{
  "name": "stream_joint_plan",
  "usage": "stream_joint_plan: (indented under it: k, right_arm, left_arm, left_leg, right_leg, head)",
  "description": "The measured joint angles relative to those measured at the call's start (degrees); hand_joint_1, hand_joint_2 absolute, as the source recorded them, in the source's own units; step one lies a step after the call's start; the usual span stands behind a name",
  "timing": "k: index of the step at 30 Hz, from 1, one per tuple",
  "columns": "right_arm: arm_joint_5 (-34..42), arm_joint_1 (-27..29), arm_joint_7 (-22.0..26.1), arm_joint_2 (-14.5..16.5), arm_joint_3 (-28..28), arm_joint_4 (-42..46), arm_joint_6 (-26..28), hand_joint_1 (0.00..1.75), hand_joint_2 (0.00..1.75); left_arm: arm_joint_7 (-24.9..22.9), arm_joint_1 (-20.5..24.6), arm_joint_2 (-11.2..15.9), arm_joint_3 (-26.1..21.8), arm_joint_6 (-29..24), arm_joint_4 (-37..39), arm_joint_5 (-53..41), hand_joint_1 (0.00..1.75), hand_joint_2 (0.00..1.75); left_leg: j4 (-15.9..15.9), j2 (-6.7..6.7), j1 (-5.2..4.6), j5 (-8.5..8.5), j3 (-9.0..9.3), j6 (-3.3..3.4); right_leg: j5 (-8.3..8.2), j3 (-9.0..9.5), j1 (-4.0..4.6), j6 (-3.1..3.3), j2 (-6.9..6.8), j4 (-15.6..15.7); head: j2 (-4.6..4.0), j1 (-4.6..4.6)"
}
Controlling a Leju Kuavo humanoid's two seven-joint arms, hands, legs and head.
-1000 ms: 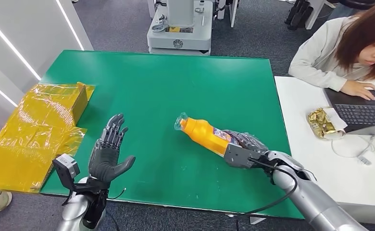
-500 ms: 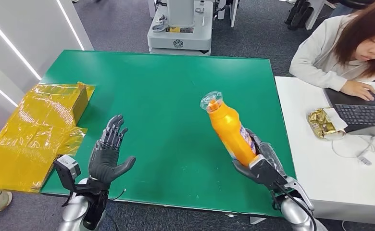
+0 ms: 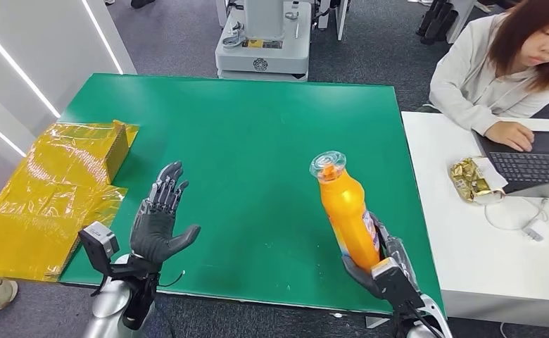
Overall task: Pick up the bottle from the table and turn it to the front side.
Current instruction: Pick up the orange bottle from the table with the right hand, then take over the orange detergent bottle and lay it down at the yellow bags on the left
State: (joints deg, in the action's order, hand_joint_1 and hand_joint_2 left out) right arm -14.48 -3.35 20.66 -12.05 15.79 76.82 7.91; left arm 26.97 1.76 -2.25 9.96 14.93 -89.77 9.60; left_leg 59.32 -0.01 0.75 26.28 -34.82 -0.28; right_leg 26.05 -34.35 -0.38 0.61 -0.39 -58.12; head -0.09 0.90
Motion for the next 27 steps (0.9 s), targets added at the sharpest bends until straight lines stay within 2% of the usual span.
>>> stream_joint_plan:
  k: [7,12,27]
  right_arm:
    - [1.28,-3.65,2.57,3.68,0.53,-1.36,1.26,1.75,1.75]
    - [2.97,-9.14,4.14,5.39,1.38,-3.60,1.14,1.75,1.75]
    - [3.23,-20.03,4.69,8.24,5.09,-9.56,1.10,1.75,1.75]
  left_arm:
    - [-0.48,3.93,0.03,0.91,-0.30,0.03,-0.27,0.00,1.75]
    - [-1.79,6.81,0.02,1.64,-0.38,0.06,0.37,0.00,1.75]
    - [-4.24,13.80,0.02,3.44,2.72,4.62,3.07,0.00,1.75]
  left_leg:
    - [0.01,0.02,0.00,-0.08,0.03,-0.04]
    - [0.02,0.04,0.00,-0.09,0.05,-0.05]
    - [0.03,0.03,0.00,-0.12,0.03,-0.04]
  right_leg:
    - [-0.06,0.03,0.00,0.02,0.02,-0.02]
    - [-0.07,0.02,0.00,0.01,0.06,-0.02]
    - [-0.08,0.00,0.00,0.01,0.06,-0.03]
  head:
    - [0.00,-0.01]
    - [0.00,0.00]
    - [0.00,0.00]
